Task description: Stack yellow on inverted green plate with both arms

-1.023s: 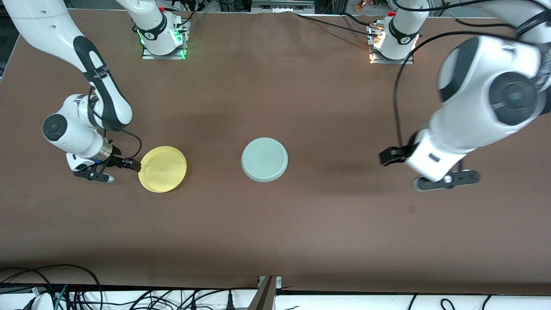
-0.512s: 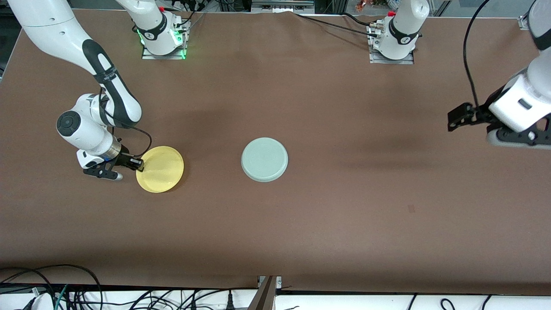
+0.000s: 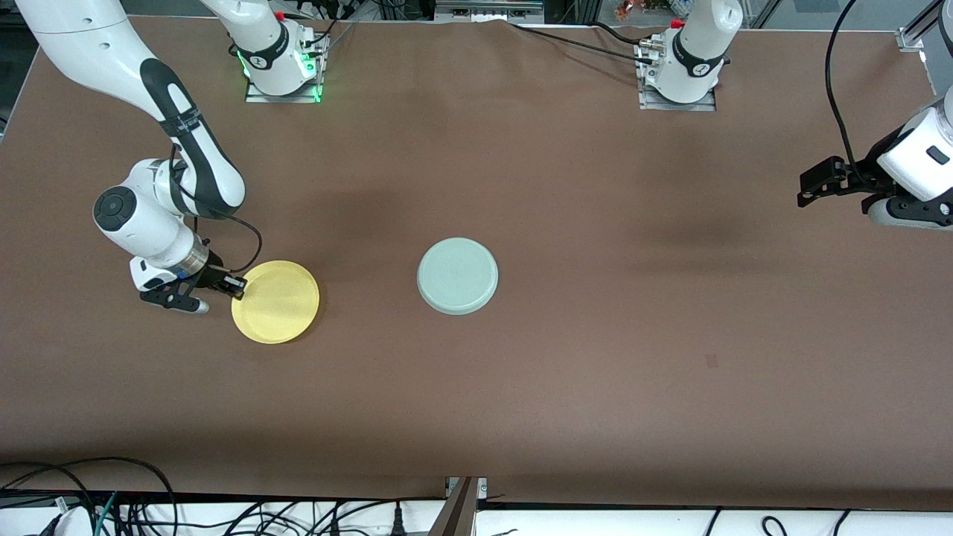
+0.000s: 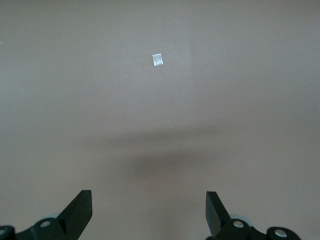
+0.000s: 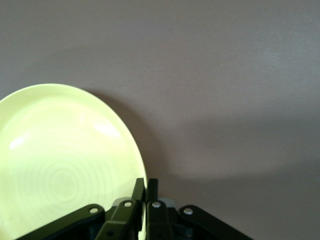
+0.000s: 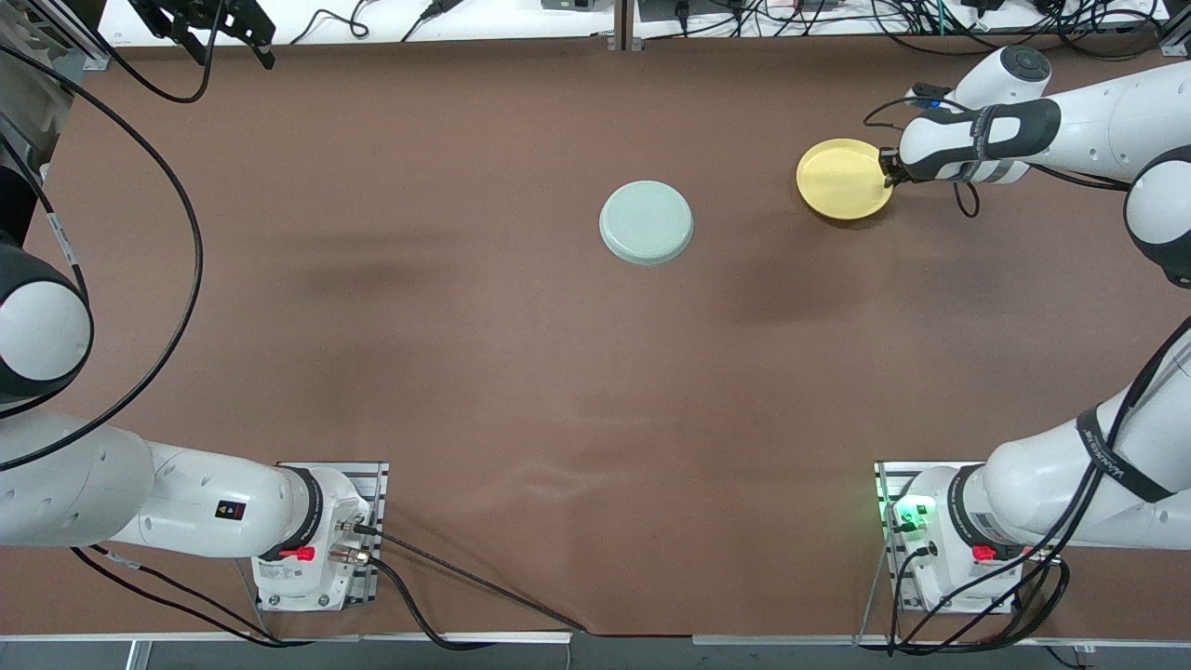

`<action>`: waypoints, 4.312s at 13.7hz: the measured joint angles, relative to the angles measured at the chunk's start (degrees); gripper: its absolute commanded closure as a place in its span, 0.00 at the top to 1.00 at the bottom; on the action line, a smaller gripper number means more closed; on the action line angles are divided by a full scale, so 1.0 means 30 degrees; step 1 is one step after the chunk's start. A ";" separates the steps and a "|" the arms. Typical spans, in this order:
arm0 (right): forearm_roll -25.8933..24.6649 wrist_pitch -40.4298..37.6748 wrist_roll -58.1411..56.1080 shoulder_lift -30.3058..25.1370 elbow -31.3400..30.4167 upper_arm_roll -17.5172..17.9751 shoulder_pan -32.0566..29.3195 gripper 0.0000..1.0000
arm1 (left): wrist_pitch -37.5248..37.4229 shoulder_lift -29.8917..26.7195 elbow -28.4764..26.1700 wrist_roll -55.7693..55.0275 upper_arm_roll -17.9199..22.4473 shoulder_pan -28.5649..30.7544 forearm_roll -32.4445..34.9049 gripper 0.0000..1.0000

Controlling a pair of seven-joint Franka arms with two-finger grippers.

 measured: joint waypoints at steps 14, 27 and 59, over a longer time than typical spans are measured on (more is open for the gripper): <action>0.1622 -0.0563 0.9862 0.0862 0.3145 0.5531 0.5711 0.00 | 0.0360 0.1159 0.2736 0.0044 0.0000 0.1077 0.0284 1.00; 0.1263 -0.0370 1.0973 0.1481 0.2313 0.4297 0.7273 1.00 | 0.0359 0.1530 0.2946 0.0043 -0.0233 0.1082 0.0284 1.00; -0.1478 -2.0987 -0.6904 -0.8547 0.9152 -0.3753 0.1595 1.00 | 0.0359 0.1578 0.3134 0.0043 -0.0479 0.0808 0.0284 1.00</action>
